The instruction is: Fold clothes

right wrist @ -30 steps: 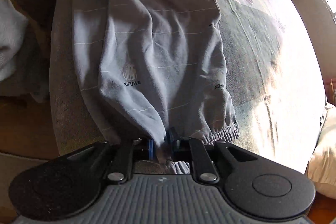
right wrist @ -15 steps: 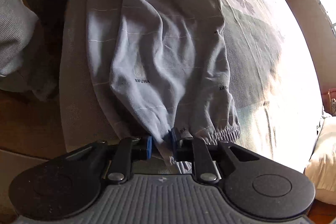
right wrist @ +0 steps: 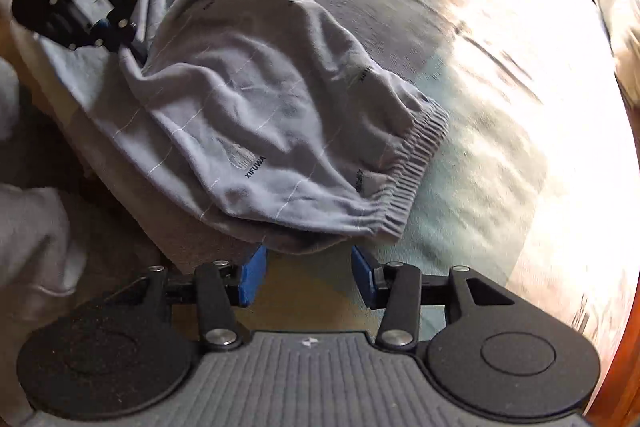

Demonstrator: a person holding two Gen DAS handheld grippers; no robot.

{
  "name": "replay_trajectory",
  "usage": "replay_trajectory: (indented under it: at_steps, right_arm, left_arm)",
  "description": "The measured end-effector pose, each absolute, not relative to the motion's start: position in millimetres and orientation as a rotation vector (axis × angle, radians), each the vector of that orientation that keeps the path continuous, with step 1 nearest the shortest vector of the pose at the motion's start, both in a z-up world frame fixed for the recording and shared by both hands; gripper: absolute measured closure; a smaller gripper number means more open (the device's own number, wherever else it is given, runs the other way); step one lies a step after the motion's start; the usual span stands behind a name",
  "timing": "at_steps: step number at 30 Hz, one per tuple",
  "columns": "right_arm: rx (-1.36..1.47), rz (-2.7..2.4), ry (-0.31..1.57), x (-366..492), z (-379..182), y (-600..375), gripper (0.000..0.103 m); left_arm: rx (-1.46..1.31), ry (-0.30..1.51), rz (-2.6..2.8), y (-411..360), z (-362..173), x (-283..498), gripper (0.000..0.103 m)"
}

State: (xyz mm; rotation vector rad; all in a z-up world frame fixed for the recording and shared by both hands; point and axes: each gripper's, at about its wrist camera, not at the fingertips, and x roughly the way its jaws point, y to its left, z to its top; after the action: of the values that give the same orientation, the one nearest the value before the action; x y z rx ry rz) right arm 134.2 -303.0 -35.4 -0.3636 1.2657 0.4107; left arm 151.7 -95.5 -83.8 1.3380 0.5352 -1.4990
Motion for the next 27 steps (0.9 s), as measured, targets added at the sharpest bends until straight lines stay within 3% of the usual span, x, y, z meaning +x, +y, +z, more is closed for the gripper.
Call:
replay_trajectory:
  at_steps: [1,3,6,10,11,12,13,21,27]
  right_arm:
    - [-0.277,0.347,1.287,132.0,-33.8,-311.5,0.055]
    - [0.039,0.184,1.258,124.2,-31.1,-332.3,0.074]
    - [0.498,-0.008,1.150,116.0,-48.6,-351.1,0.073]
    - [0.768,-0.181,1.030,100.8,-74.8,-351.8,0.074]
    - [0.771,-0.205,1.021,98.9,-78.0,-348.9,0.079]
    - [0.773,-0.220,1.014,97.7,-79.4,-345.9,0.095]
    - [0.775,-0.235,1.008,96.6,-80.9,-343.0,0.100]
    - [0.714,-0.258,1.045,96.4,-84.8,-332.8,0.097]
    - [0.804,-0.249,0.948,88.1,-78.4,-358.3,0.091]
  left_arm:
    - [1.335,0.537,-1.496,-95.5,-83.5,151.6,0.101]
    - [1.334,0.540,-1.491,-95.3,-81.4,150.7,0.101]
    - [1.316,0.580,-1.486,-94.6,-76.6,152.5,0.101]
    - [1.352,0.574,-1.507,-89.4,-72.7,150.9,0.101]
    - [1.366,0.567,-1.515,-87.8,-71.9,150.3,0.101]
    - [1.374,0.572,-1.518,-86.9,-71.3,151.1,0.101]
    - [1.379,0.581,-1.519,-86.3,-70.8,152.6,0.101]
    - [1.435,0.609,-1.550,-86.5,-74.4,154.1,0.101]
    - [1.400,0.647,-1.518,-94.1,-75.4,156.4,0.098]
